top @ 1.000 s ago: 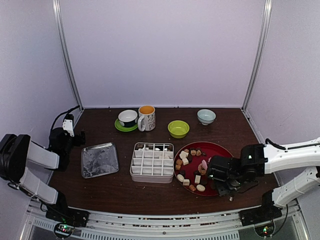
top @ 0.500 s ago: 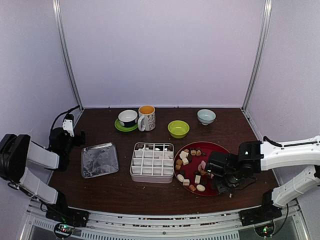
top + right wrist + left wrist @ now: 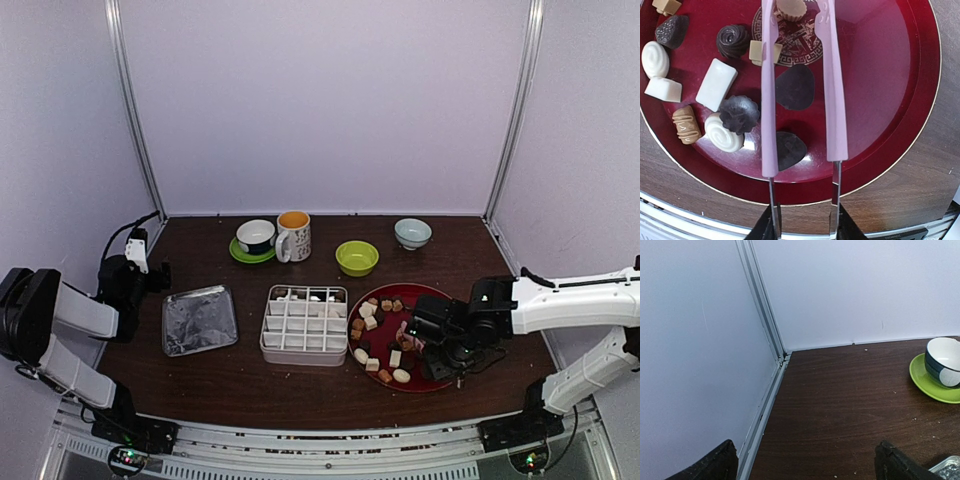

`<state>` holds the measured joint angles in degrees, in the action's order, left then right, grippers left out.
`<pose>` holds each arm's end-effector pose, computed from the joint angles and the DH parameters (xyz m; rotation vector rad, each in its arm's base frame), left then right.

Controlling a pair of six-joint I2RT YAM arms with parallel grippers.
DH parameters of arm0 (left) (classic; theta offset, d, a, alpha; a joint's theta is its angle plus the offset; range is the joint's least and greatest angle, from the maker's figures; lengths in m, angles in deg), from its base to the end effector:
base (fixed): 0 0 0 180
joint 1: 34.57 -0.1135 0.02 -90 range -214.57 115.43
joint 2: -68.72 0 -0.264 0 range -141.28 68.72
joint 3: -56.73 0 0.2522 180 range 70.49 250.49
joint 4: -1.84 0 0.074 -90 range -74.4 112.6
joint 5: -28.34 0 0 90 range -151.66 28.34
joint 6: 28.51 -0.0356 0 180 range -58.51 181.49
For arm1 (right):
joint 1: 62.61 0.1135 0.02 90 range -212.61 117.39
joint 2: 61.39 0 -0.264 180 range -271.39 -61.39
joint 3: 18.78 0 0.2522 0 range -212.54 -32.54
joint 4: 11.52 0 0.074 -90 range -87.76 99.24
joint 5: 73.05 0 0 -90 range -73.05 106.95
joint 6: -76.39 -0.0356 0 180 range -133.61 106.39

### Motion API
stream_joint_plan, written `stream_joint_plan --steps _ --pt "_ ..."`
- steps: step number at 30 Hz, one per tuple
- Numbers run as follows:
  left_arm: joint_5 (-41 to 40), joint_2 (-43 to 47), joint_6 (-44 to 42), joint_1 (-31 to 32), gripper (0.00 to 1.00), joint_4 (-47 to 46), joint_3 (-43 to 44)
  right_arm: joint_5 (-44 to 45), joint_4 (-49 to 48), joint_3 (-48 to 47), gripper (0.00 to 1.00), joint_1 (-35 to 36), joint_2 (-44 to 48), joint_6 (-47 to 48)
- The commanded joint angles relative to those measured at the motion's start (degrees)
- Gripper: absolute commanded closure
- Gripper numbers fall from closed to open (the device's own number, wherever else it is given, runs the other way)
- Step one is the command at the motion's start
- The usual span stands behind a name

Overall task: Pack the chocolate
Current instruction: Pick up the fake chocolate from the plate.

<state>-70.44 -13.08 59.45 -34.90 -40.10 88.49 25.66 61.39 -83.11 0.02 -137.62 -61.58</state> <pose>0.2524 0.0069 0.1661 -0.0884 1.7109 0.1619 0.1031 0.1874 0.2092 -0.3682 2.9422 -0.0181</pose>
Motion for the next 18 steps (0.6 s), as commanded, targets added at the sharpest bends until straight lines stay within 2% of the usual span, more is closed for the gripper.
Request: stream_joint_plan --steps 1,6,11,18 --pt "0.47 0.16 -0.59 -0.44 0.02 -3.27 0.50 -0.13 -0.79 -1.91 0.68 -1.04 -0.99 1.39" --pt "0.47 0.15 -0.57 -0.45 0.02 -3.26 0.46 -0.29 -0.76 -2.96 0.70 -1.28 -2.22 2.33" --pt "0.43 0.17 -0.59 -0.45 0.02 -3.28 0.46 0.06 -0.19 -4.00 0.75 -1.24 -2.38 2.57" --pt "0.43 0.18 -0.59 -0.45 0.02 -3.27 0.46 1.81 1.09 -5.57 0.76 -1.20 -0.03 3.08"
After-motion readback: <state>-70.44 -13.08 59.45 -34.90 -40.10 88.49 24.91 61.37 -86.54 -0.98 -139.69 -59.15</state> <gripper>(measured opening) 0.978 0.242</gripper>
